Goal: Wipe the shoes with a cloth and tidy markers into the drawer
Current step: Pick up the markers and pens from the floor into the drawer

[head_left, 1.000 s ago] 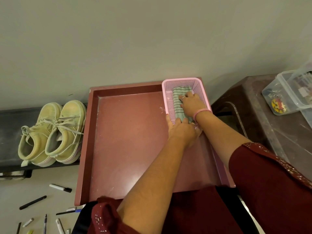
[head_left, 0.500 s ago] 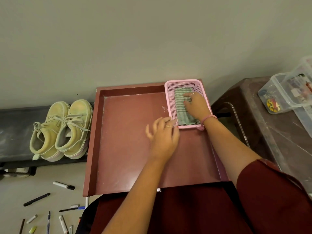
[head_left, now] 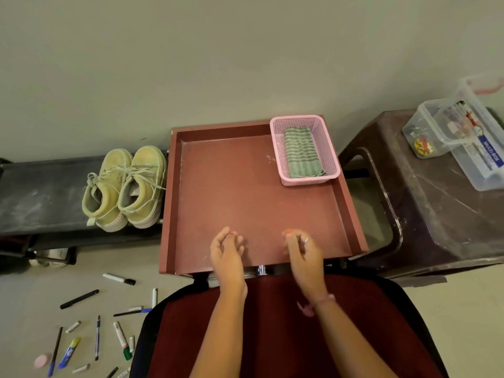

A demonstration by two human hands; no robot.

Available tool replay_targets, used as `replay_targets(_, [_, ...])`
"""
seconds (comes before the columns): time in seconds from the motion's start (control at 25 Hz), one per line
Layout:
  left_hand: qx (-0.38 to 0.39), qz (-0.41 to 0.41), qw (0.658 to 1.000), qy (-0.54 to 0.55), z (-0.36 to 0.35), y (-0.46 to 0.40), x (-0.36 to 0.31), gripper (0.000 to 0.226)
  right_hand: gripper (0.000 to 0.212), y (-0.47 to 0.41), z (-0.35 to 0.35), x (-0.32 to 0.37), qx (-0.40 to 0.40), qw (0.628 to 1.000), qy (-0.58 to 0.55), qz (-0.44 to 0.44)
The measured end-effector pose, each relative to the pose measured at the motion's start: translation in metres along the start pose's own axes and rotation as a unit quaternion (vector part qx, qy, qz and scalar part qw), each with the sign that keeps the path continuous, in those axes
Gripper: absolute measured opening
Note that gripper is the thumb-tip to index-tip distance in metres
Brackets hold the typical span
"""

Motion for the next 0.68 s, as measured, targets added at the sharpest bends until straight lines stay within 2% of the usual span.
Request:
replay_targets(0.08, [-0.002,0.05,0.998,0.048,0.011,0.011,0.021,0.024,0.026,0.028,-0.002,-0.02,0.047,0.997,0.055,0.005])
replay_targets(0.16, [0.002,0.088,0.993,0.076,0.02,0.02,0.037,0.027,0.018,0.042,-0.013,-0.044,0.142,0.976,0.165,-0.019])
replay_targets(0.2, [0.007,0.104,0.991,0.082,0.023,0.022,0.042,0.029,0.016,0.045,-0.021,-0.058,0.198,0.951,0.235,-0.041])
replay_targets(0.24, [0.011,0.119,0.989,0.082,0.027,0.023,0.047,0.03,0.025,0.047,-0.029,-0.071,0.254,0.915,0.308,-0.067])
replay_targets(0.36, [0.018,0.142,0.987,0.07,0.037,0.025,0.057,0.035,0.069,0.052,-0.042,-0.102,0.361,0.813,0.431,-0.149])
replay_targets(0.44, [0.014,0.145,0.987,0.07,0.043,0.025,0.06,0.037,0.075,0.052,-0.046,-0.109,0.383,0.779,0.467,-0.168])
replay_targets(0.52, [0.008,0.142,0.988,0.067,0.047,0.025,0.061,0.037,0.072,0.051,-0.05,-0.113,0.383,0.758,0.503,-0.163])
replay_targets(0.68, [0.035,0.105,0.994,-0.003,0.043,0.025,0.06,0.033,0.065,0.052,-0.053,-0.114,0.353,0.752,0.536,-0.153])
Point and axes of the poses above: each hand's wrist, its own y-axis away from the middle knuckle, its own z-axis out of the back of the hand, x = y × z, the point moved 7 cm from there along -y, towards the middle knuckle, and after that the axes turned 14 degrees about -y, right-handed, at the moved point
